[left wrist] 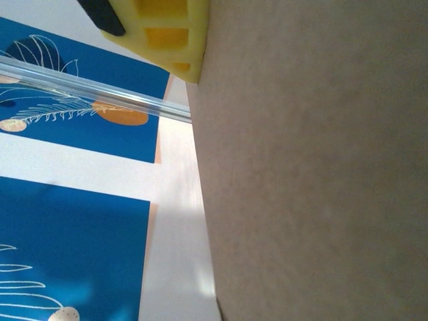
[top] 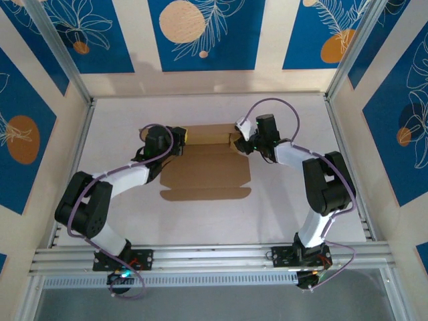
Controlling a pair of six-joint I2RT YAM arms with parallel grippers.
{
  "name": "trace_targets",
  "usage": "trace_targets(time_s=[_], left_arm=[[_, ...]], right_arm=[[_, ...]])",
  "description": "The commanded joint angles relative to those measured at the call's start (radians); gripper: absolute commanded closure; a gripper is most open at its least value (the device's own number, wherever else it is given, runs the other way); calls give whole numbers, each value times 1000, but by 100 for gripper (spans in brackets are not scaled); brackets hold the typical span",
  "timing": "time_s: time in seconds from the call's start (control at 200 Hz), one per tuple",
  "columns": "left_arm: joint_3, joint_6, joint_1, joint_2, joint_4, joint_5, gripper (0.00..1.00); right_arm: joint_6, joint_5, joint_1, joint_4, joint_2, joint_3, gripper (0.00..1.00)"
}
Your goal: Fold the paper box
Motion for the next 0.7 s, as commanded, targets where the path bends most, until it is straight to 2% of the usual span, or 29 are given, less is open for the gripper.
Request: trace_targets(time_s=[0.0, 0.23, 0.49, 0.695], left_arm=[[-46, 9, -44, -27, -146, 220, 100], [-34, -31, -60, -104, -223, 178, 100], [-22, -58, -99, -223, -371, 102, 100], [-13, -107, -126, -239, -408, 79, 100]], right_arm=[[98, 115, 18, 45, 17, 55, 76], [133, 345, 85, 44, 13, 34, 77], [192, 494, 101, 1, 21, 54, 80], [236, 617, 126, -45, 57, 102, 81]])
